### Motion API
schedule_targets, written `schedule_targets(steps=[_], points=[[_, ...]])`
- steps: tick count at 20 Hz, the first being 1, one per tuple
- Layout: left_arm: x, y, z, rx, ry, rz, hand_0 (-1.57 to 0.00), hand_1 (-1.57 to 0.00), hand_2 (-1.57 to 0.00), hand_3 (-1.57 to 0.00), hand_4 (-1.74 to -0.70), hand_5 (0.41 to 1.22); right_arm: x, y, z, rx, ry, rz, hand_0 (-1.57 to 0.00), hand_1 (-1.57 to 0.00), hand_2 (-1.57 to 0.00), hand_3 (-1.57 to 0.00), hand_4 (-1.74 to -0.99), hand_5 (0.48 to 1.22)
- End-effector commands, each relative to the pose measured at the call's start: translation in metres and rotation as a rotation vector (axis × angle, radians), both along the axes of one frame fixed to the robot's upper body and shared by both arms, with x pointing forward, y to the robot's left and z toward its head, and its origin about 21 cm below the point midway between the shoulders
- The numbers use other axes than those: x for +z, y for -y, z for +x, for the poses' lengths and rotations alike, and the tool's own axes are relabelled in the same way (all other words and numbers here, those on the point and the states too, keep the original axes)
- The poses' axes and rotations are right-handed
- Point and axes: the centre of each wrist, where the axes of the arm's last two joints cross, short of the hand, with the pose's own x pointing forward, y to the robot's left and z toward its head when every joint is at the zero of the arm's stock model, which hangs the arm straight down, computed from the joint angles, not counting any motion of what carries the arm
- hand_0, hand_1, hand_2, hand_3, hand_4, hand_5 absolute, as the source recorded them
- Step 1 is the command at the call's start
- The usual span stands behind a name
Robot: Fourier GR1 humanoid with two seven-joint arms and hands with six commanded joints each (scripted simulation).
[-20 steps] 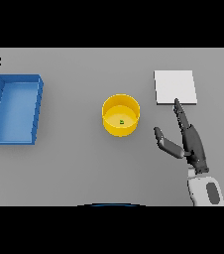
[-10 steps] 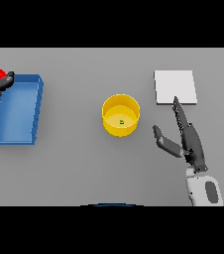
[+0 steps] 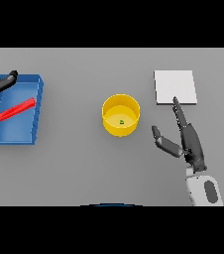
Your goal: Pick up the red beaker and tilt it to pour out 1 green nut into yellow bowl. Pick up the yellow bowl and place it on the metallic measuring scale.
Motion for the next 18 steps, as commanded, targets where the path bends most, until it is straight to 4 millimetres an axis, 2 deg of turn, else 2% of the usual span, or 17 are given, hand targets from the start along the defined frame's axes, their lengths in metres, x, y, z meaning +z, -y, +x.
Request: schedule_targets(steps=[1,2,5,9,12,13,16,18], points=[[0.004,0.002,0.003,-0.003,0.018,-0.003,-0.08,-0.07,-0.07,-0.07,-0.78,0.631,0.001,-0.002,0.001,-0.007,-0.008,-0.005,0.0,0.0,0.0,0.0,-1.144,0.644],[0.001,0.002,0.001,-0.015,0.047,-0.015,-0.06,-0.06,-0.06,-0.06,-0.78,0.633,0.001,-0.003,-0.001,-0.025,-0.021,-0.055,0.0,0.0,0.0,0.0,-1.131,0.631],[-0.004,0.006,-0.003,-0.027,0.092,-0.075,-0.03,-0.03,-0.03,-0.03,-0.79,0.652,0.014,-0.001,0.01,0.092,0.021,-0.155,0.0,0.0,0.0,0.0,-1.08,0.662],[-0.002,0.012,-0.002,-0.045,0.104,-0.095,-0.01,-0.01,-0.01,-0.01,-0.8,0.673,0.033,-0.006,0.033,0.22,0.017,-0.483,0.0,0.0,0.0,0.0,-1.128,0.637],[-0.005,0.017,-0.002,-0.044,0.095,-0.106,-0.01,-0.01,-0.01,-0.01,-0.81,0.687,0.042,-0.014,0.048,0.345,0.085,-0.714,0.0,0.0,0.0,0.0,-1.142,0.627],[-0.008,0.016,-0.006,-0.054,0.097,-0.114,0.0,0.0,0.0,0.0,-0.81,0.688,0.045,-0.016,0.053,0.388,0.103,-0.777,0.0,0.0,0.0,0.0,-1.15,0.63],[-0.005,0.015,-0.003,-0.039,0.094,-0.108,0.0,0.0,0.0,0.0,-0.81,0.689,0.057,-0.03,0.065,0.521,0.161,-0.928,0.0,0.0,0.0,0.0,-1.162,0.637],[-0.004,0.01,-0.005,-0.045,0.092,-0.105,0.0,0.0,0.0,0.0,-0.81,0.689,0.058,-0.038,0.075,0.579,0.164,-1.012,0.0,0.0,0.0,0.0,-1.164,0.641]])
